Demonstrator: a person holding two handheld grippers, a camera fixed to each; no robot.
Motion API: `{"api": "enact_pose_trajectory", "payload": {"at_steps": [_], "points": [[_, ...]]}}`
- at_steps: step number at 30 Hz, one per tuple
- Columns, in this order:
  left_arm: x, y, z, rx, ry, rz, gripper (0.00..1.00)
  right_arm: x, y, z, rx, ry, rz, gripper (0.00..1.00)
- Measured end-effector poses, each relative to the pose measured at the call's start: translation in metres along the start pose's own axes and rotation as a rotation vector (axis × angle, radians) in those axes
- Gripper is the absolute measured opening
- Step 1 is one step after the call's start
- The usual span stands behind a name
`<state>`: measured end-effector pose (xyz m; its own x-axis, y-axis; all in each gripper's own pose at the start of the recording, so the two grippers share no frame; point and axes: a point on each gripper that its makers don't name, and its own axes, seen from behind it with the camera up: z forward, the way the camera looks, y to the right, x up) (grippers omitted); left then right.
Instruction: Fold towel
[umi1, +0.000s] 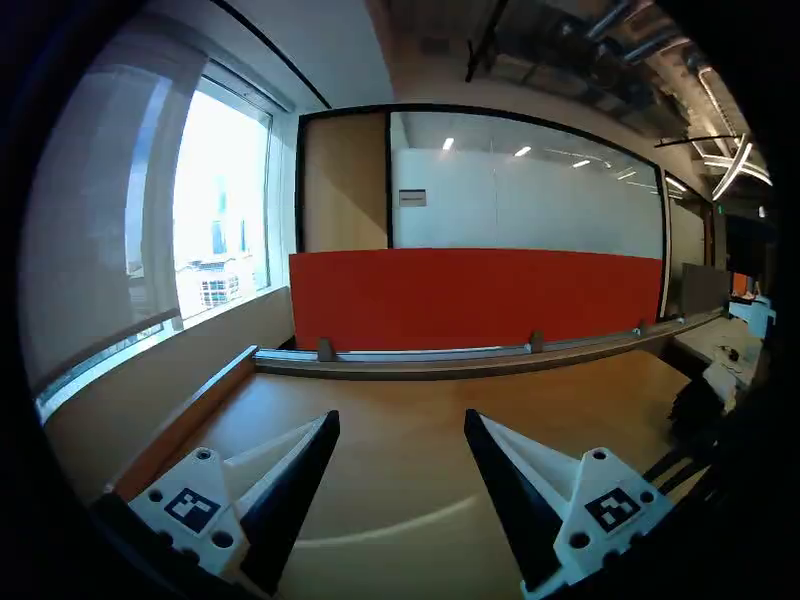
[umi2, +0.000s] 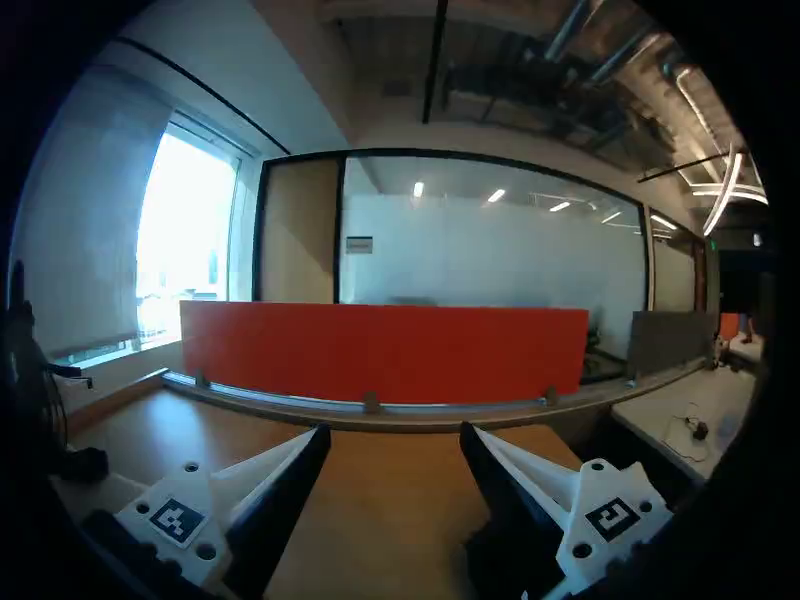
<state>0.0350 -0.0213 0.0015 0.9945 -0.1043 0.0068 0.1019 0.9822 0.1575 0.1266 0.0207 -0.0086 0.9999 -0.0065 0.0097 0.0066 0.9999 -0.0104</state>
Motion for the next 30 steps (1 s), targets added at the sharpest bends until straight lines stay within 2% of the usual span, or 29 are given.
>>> {"api": "enact_pose_trajectory", "payload": {"at_steps": [11,20,30], "points": [[-0.006,-0.004,0.004,0.000,0.034,-0.012,0.92,-0.010,-0.006,0.008,-0.017,0.007,0.020,1.00],[-0.032,-0.005,0.014,-0.013,0.056,-0.010,0.92,-0.024,-0.019,0.010,-0.030,0.049,0.005,1.00],[-0.061,-0.007,0.024,-0.024,0.107,-0.029,0.92,-0.050,-0.028,0.013,-0.038,0.045,-0.021,1.00]]}}
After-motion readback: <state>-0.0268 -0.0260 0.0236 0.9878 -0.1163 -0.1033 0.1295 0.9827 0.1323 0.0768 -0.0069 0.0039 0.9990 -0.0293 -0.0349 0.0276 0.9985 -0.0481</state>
